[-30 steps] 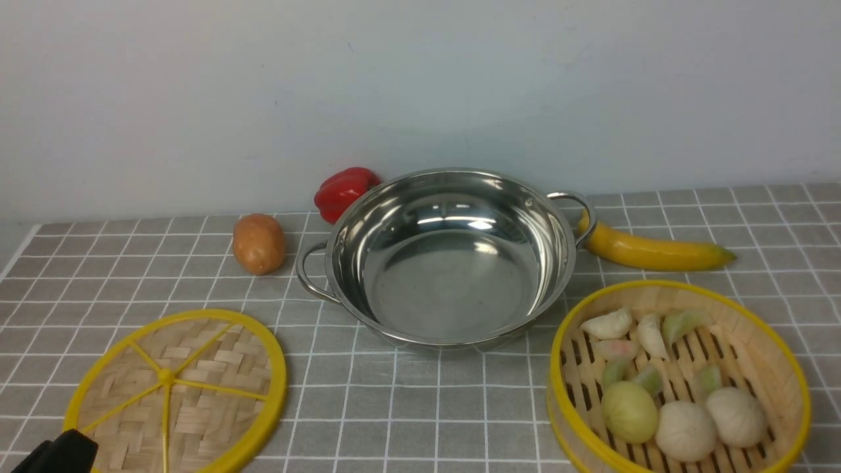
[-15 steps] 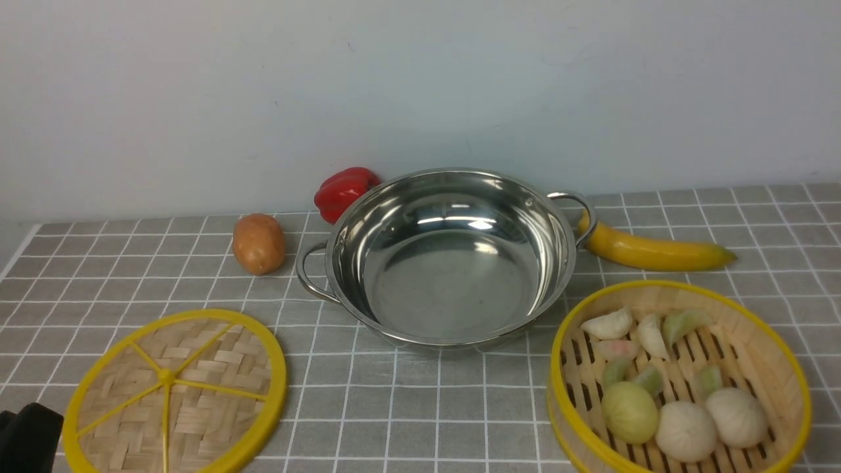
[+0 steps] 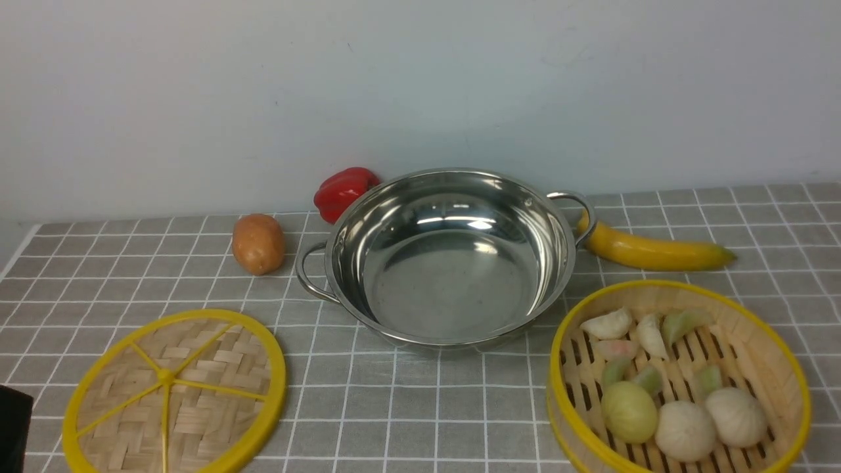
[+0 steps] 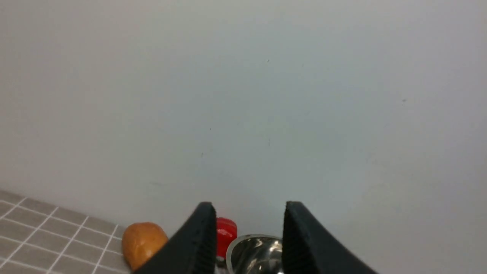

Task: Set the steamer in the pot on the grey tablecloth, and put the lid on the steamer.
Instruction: 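Reach for and grasp the rim of the bamboo steamer holding the buns with the right gripper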

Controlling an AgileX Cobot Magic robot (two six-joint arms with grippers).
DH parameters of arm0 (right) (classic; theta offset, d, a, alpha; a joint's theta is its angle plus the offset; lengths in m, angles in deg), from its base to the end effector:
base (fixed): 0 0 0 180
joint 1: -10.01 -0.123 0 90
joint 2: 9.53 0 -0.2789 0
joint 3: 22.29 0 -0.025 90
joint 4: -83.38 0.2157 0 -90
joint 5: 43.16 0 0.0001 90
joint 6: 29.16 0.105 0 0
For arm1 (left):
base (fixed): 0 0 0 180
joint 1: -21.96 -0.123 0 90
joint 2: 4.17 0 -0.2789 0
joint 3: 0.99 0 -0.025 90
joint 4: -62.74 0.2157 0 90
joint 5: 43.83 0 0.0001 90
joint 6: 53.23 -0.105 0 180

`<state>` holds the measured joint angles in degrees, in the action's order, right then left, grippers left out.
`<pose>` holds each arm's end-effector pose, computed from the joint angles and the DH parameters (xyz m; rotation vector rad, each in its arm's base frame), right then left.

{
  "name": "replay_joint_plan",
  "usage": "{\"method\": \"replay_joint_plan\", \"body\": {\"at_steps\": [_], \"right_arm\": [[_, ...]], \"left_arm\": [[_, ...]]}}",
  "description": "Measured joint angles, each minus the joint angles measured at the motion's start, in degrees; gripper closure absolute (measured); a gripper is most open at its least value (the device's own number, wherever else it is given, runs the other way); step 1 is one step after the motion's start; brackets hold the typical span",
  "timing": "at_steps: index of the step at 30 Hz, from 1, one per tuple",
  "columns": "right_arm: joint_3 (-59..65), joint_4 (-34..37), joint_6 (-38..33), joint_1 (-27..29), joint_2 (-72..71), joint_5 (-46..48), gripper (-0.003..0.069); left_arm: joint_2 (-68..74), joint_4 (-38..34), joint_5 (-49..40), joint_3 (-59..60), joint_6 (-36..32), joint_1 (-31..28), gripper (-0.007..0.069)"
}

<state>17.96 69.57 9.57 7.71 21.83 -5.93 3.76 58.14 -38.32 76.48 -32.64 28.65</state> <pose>0.0580 -0.0129 0.3277 0.5108 1.8177 0.2216 0.0400 -0.0039 0.2220 -0.2328 1.3905 -0.4567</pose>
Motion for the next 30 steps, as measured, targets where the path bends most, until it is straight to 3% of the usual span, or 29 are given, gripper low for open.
{"method": "replay_joint_plan", "body": {"at_steps": [2,3,5,8,14,21,30], "right_arm": [[-5.23,0.21,-4.24,0.00,5.56,9.95,0.0416],[-9.24,1.86,-10.69,0.00,12.24,20.26,0.0416],[-12.23,4.98,-16.86,0.00,20.38,27.20,0.0416],[-14.27,9.75,-23.51,0.00,28.98,30.45,0.0416],[-14.76,12.63,-28.71,0.00,42.91,27.34,0.0416],[-14.76,13.35,-30.82,0.00,54.59,17.64,0.0416],[-14.88,13.35,-31.56,0.00,66.47,9.95,0.0416]], "left_arm": [[0.00,1.08,-2.85,0.00,-0.06,0.00,0.0382],[0.00,1.53,-7.22,-0.21,0.00,0.00,0.0382],[0.77,1.73,-10.52,-1.27,0.20,0.00,0.0382],[3.82,2.43,-12.64,-3.47,-0.35,0.00,0.0382],[17.93,7.90,-20.77,-13.94,-5.77,0.00,0.0382],[42.97,17.32,-41.12,-34.88,-8.99,0.00,0.0382],[65.65,19.72,-52.83,-49.93,-12.71,0.00,0.0382]]}}
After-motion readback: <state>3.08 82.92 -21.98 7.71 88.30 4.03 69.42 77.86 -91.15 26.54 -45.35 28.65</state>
